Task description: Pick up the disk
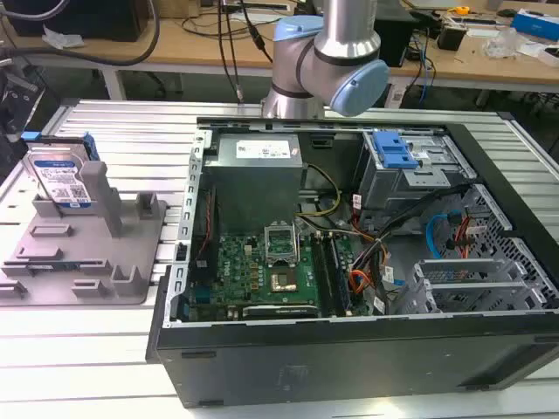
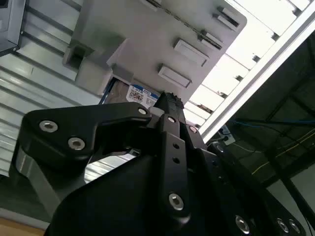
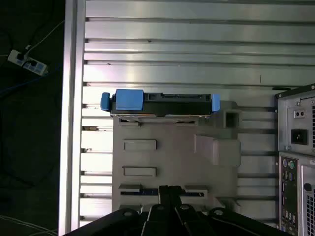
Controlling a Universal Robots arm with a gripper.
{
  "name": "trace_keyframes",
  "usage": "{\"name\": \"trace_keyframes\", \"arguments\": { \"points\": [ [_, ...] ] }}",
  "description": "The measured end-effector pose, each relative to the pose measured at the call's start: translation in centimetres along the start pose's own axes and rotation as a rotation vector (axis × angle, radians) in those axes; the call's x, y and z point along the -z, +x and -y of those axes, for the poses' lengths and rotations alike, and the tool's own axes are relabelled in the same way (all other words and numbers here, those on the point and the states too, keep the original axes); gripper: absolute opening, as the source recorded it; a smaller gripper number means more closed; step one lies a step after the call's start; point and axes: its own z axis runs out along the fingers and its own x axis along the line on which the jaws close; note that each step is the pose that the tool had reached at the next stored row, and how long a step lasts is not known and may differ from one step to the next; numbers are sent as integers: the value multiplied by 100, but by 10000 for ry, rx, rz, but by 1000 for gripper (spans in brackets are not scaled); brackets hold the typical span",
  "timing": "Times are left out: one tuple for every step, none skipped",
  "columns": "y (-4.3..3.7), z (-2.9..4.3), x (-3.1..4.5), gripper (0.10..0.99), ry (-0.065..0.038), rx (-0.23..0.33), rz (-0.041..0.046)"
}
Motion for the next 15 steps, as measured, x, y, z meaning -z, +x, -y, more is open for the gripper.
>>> {"name": "trace_keyframes", "arguments": {
  "points": [
    [0, 0, 0, 106, 0, 0, 0],
    [0, 0, 0, 106, 0, 0, 0],
    [0, 0, 0, 106, 0, 0, 0],
    [0, 0, 0, 106, 0, 0, 0],
    [0, 0, 0, 106, 0, 0, 0],
    [0, 0, 0, 106, 0, 0, 0],
    [0, 0, 0, 106, 0, 0, 0],
    [0, 0, 0, 106, 1, 0, -1],
    [0, 0, 0, 106, 0, 0, 1],
    [0, 0, 0, 106, 0, 0, 0],
    [0, 0, 0, 106, 0, 0, 0],
    [0, 0, 0, 106, 0, 1, 0],
    [0, 0, 0, 106, 1, 28, -1],
    [0, 0, 0, 106, 3, 158, -5],
    [0, 0, -2, 106, 3, 304, -10]
  ]
}}
